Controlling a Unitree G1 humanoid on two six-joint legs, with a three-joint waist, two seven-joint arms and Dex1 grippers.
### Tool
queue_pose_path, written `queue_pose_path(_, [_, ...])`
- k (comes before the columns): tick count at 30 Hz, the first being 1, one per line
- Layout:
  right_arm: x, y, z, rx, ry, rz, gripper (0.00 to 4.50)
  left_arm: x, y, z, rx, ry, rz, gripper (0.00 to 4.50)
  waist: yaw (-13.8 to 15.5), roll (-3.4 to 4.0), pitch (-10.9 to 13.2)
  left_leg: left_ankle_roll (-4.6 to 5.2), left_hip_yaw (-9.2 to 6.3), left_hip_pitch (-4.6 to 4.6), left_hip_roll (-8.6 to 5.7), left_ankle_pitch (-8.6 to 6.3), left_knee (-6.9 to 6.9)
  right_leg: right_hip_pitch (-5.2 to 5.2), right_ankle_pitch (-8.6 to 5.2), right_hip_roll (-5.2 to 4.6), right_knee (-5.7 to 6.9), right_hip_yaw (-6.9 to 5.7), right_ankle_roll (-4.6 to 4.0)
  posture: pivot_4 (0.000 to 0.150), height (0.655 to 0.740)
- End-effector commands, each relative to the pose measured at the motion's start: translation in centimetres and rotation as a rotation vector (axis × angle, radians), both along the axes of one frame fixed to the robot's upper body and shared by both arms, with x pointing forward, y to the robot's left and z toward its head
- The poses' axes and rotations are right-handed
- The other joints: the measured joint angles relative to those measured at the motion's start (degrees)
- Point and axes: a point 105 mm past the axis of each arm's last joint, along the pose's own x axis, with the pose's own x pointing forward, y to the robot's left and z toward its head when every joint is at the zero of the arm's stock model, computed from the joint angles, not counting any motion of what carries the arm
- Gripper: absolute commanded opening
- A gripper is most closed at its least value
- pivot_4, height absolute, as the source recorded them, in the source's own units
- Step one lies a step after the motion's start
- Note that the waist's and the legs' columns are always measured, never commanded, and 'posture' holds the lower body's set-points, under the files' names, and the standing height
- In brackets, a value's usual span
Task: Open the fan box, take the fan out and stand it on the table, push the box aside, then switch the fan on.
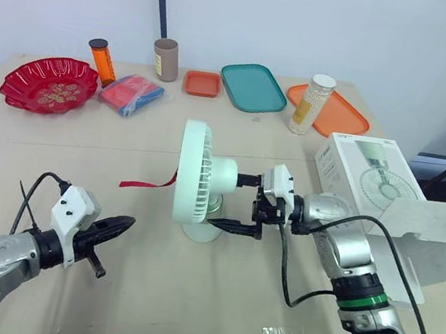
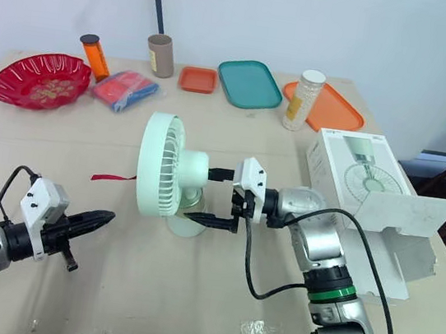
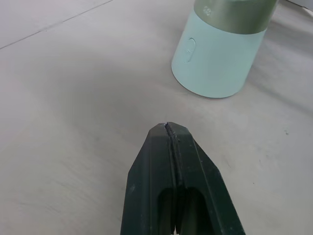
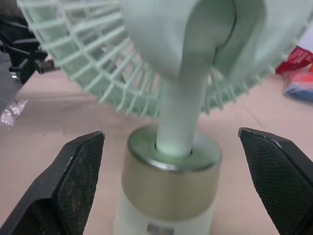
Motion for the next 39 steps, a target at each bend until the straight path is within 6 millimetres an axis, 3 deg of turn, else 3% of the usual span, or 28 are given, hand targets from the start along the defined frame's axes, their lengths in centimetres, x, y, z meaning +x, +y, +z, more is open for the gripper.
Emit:
queue_pose_path(1, [-0.2,-1.3,1.3,0.009,-0.070,-0.046,4.48,0.0,0.4,0.9,0.011,-0.043,-0.001,0.00,0.0,0.00,0.0,0.00,0.00,0.00,0.00,0.00,0.00,0.00,0.00,0.00,0.00,0.00,0.00,0.150,0.7400])
queue_pose_path(12, [-2.0,-6.4,1.5,-0.068,-0.021,-0.289,4.48,0.4,1.1,0.7,0.025,-0.065,-0.046,0.00,0.3,0.02,0.0,0.05,0.07,0.06,-0.01,-0.03,0.02,0.06,0.00,0.02,-0.02,0.05,0.02,0.150,0.7400])
queue_pose_path(13, [-2.2,-6.7,1.6,-0.070,-0.012,-0.312,4.50,0.5,1.1,0.8,0.024,-0.070,-0.051,0.54,0.4,0.04,0.0,0.06,0.07,0.07,0.00,-0.03,0.01,0.06,0.00,0.04,-0.01,0.06,0.02,0.150,0.7400])
queue_pose_path(16, [-3.0,-7.3,1.8,-0.065,0.011,-0.371,4.50,0.4,1.3,1.0,0.028,-0.075,-0.063,1.46,0.5,0.04,0.0,0.07,0.06,0.09,-0.01,-0.03,0.02,0.10,0.00,0.04,-0.02,0.06,0.02,0.150,0.7400])
queue_pose_path(17, [-3.4,-7.4,1.9,-0.065,0.014,-0.383,4.50,0.3,1.4,1.0,0.032,-0.074,-0.068,1.99,0.4,0.03,0.0,0.10,0.06,0.09,0.00,-0.05,0.02,0.12,-0.01,0.04,-0.03,0.06,0.03,0.150,0.7400])
queue_pose_path(25, [-5.7,-8.7,1.7,-0.066,0.051,-0.527,4.50,-1.0,2.0,1.1,0.052,-0.056,-0.117,4.45,0.6,0.04,-0.1,0.26,0.10,0.12,-0.02,-0.13,0.06,0.18,-0.04,0.04,-0.04,0.11,0.08,0.150,0.7400])
queue_pose_path(34, [-7.5,-9.8,2.1,-0.057,0.046,-0.650,4.50,-2.0,2.2,2.3,0.059,-0.063,-0.211,4.45,0.7,0.12,-0.1,0.31,0.08,0.22,-0.01,-0.15,0.05,0.31,-0.08,0.08,-0.10,0.12,0.13,0.150,0.7400])
queue_pose_path(39, [-8.5,-10.5,2.4,-0.078,-0.023,-0.675,4.50,-2.6,2.8,1.7,0.111,-0.067,-0.236,4.45,0.7,0.14,-0.2,0.32,0.08,0.25,-0.01,-0.15,0.06,0.35,-0.09,0.09,-0.11,0.12,0.14,0.150,0.7400])
